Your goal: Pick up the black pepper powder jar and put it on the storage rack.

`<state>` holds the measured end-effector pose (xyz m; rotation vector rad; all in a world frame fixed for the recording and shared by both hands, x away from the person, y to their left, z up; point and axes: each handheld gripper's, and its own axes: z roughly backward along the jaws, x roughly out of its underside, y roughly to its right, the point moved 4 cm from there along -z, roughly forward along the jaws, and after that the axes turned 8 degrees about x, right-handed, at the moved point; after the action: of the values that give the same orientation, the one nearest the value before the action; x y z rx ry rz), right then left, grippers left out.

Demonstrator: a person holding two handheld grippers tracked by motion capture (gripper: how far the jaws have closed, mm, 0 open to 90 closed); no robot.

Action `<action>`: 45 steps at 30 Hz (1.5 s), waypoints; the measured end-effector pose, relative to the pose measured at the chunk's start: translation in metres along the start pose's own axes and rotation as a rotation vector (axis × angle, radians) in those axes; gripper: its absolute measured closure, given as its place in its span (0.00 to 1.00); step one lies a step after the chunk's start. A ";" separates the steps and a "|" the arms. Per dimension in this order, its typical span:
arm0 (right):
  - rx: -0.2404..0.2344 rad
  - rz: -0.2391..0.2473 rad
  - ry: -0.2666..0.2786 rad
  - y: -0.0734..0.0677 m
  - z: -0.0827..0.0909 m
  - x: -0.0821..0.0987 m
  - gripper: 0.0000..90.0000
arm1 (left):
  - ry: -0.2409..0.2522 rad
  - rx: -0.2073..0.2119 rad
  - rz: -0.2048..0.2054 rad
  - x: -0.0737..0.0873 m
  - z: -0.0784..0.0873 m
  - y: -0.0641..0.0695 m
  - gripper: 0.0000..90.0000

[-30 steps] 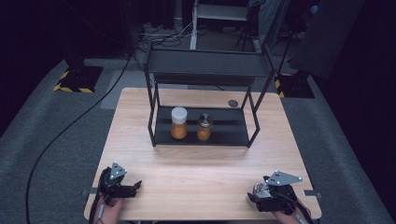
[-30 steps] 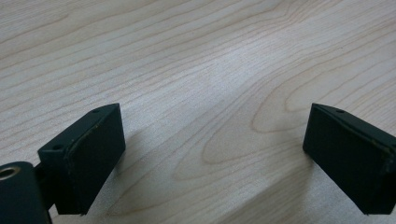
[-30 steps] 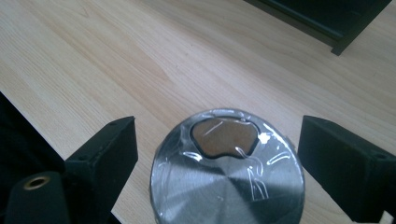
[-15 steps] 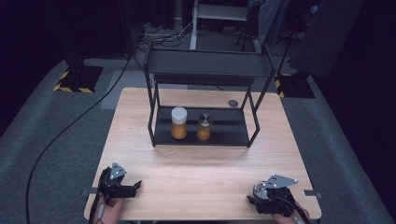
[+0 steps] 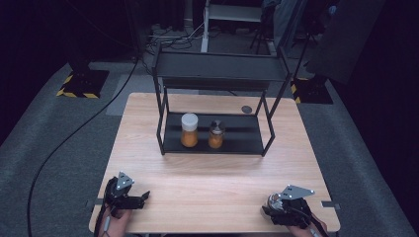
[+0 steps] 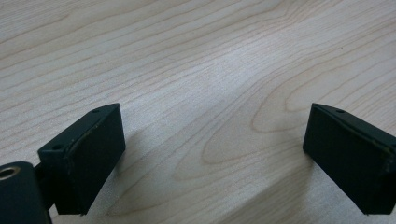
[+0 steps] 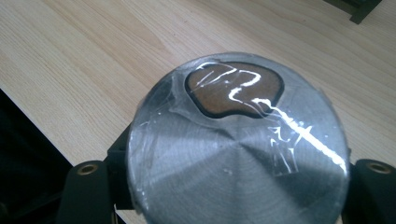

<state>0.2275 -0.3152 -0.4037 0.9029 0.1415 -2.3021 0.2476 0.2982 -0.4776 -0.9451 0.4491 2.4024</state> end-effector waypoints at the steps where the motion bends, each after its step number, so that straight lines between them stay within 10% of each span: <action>1: 0.002 -0.002 0.000 0.000 0.000 0.000 0.35 | 0.000 0.000 0.000 0.000 0.000 0.000 0.06; 45: -0.020 0.024 0.055 0.045 0.014 -0.095 0.35 | -0.001 -0.001 0.000 0.000 0.000 0.000 0.06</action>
<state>0.2993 -0.3042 -0.3268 0.9527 0.1753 -2.2509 0.2476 0.2982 -0.4776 -0.9444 0.4481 2.4033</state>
